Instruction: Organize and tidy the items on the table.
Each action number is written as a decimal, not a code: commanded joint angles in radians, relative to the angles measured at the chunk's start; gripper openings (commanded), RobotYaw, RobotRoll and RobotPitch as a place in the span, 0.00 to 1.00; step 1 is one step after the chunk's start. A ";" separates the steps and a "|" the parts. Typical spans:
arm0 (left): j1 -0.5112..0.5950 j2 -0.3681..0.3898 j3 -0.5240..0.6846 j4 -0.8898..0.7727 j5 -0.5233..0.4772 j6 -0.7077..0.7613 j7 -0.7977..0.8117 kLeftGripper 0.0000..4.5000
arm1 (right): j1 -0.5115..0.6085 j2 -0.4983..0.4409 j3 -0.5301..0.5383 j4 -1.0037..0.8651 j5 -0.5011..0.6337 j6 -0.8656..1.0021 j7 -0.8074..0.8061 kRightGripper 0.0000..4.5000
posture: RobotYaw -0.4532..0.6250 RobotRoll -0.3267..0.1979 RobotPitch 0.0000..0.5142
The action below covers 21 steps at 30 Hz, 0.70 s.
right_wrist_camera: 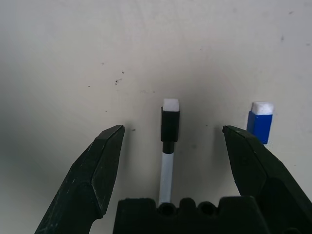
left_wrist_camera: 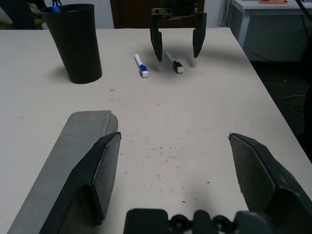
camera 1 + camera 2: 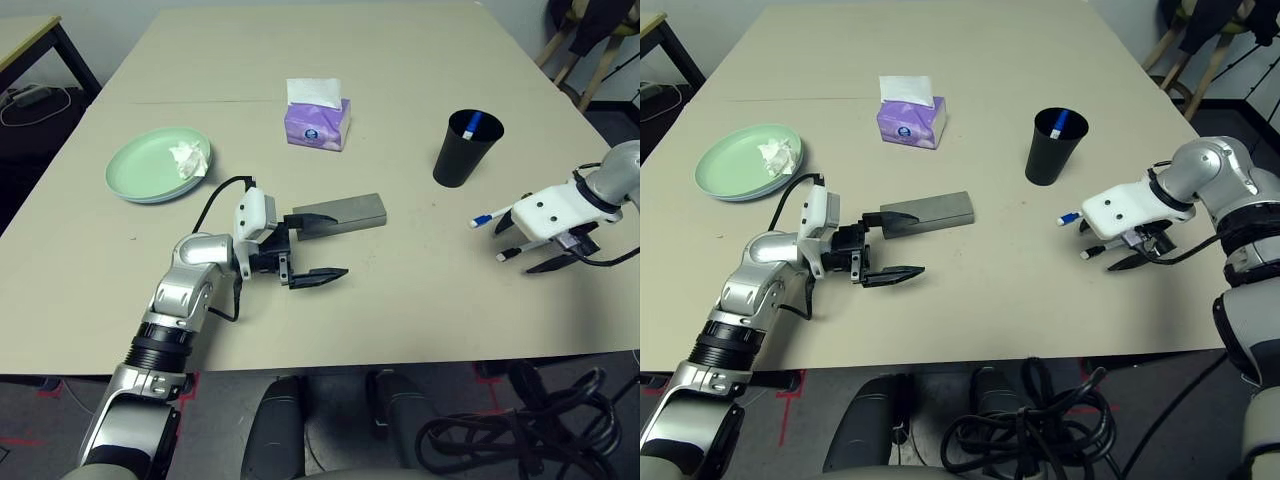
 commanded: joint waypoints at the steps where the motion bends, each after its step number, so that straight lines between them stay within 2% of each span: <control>1: 0.020 0.009 -0.017 -0.036 0.004 -0.005 0.005 1.00 | -0.008 0.008 0.016 0.028 -0.021 -0.032 0.004 1.00 | 0.49 0.62 0.39; 21: 0.035 0.026 -0.007 -0.061 0.000 -0.004 0.046 1.00 | -0.028 0.057 0.013 0.066 -0.192 -0.066 -0.084 1.00 | 0.52 0.62 0.38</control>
